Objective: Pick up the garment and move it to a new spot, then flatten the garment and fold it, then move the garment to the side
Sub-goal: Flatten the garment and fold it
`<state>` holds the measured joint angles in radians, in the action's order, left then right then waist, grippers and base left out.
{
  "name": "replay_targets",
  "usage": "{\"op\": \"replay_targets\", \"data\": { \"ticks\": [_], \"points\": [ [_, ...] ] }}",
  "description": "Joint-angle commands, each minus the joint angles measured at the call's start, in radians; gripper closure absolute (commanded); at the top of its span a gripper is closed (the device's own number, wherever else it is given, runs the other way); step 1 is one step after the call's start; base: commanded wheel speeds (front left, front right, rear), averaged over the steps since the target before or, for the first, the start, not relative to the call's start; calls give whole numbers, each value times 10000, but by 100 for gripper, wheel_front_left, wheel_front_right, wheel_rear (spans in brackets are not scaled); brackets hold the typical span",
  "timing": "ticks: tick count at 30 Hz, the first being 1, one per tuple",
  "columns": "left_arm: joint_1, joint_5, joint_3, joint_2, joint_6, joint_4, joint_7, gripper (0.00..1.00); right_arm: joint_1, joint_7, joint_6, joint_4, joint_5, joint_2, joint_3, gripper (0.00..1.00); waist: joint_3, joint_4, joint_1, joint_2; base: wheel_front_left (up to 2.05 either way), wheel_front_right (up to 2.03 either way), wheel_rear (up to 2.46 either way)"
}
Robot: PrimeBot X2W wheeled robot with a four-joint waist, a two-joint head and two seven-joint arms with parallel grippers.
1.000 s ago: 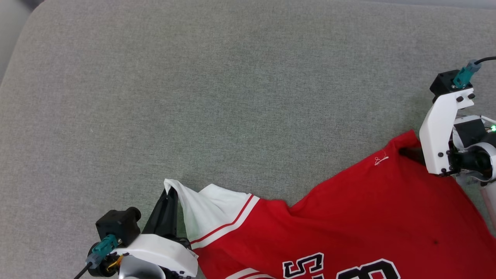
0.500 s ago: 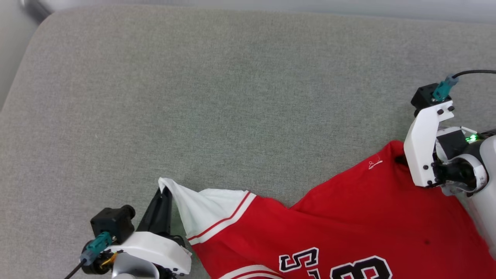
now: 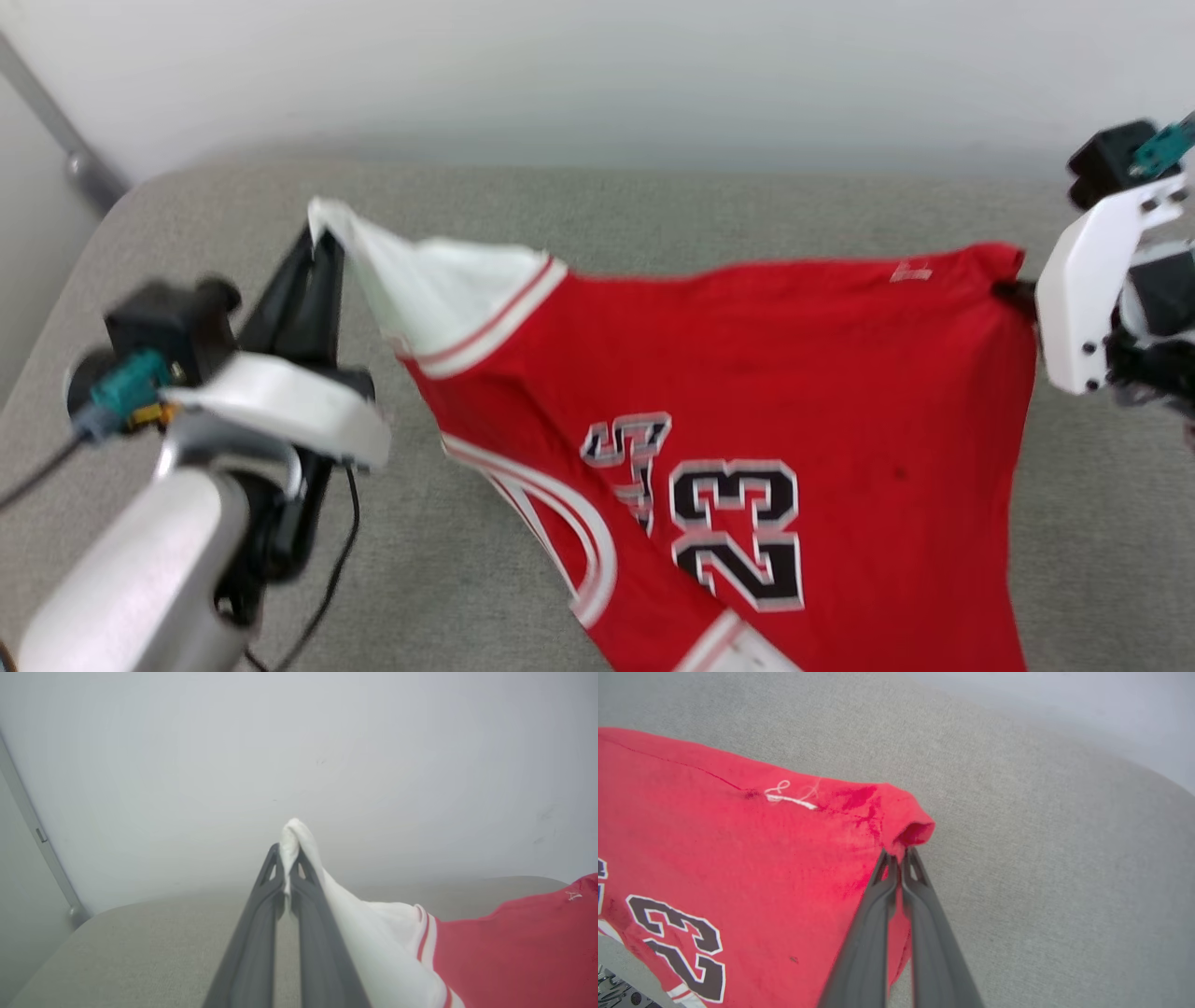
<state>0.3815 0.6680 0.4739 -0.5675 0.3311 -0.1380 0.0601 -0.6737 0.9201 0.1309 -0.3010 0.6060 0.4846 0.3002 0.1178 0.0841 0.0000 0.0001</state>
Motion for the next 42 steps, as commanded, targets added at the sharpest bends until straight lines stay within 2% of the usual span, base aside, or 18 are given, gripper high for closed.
{"op": "replay_targets", "data": {
  "ticks": [1,9,12,20,26,31,33,42],
  "points": [
    [708,-33,-42,-33,-177,27,-216,100,-273,-134,-4,126,-163,133,-189,100,-513,-445,0,-1,0,0,0],
    [4549,-302,-245,-100,-951,1345,-1216,100,-1882,-622,-5,823,-797,333,-979,100,-104,-1155,0,-1,0,0,0],
    [6021,-435,-231,108,-1266,2287,-1419,100,-2615,-908,-5,787,-1018,349,-1163,100,259,-1297,0,-1,0,0,0],
    [9438,-1138,-198,439,-1722,4690,-1090,100,-4878,-2318,-5,194,-1514,-11,-1065,100,1606,-1760,0,-1,0,0,0],
    [11436,-1503,-351,519,-1782,5911,-801,100,-6762,-3871,-5,-717,-1730,-514,-989,100,2991,-2054,0,-1,0,0,0],
    [12854,-1665,-541,490,-1870,6322,-473,100,-8188,-5116,-5,-1428,-1603,-837,-996,100,4260,-2198,0,-1,0,0,0],
    [13327,-1720,-604,506,-1757,6338,-426,100,-8743,-5534,-5,-1711,-1488,-900,-979,100,4732,-2194,0,-1,0,0,0],
    [14063,-1814,-674,554,-1515,6383,-357,100,-10469,-7074,-5,-3046,-1168,-801,-320,100,6022,-2153,0,-1,0,0,0]
  ]
}}
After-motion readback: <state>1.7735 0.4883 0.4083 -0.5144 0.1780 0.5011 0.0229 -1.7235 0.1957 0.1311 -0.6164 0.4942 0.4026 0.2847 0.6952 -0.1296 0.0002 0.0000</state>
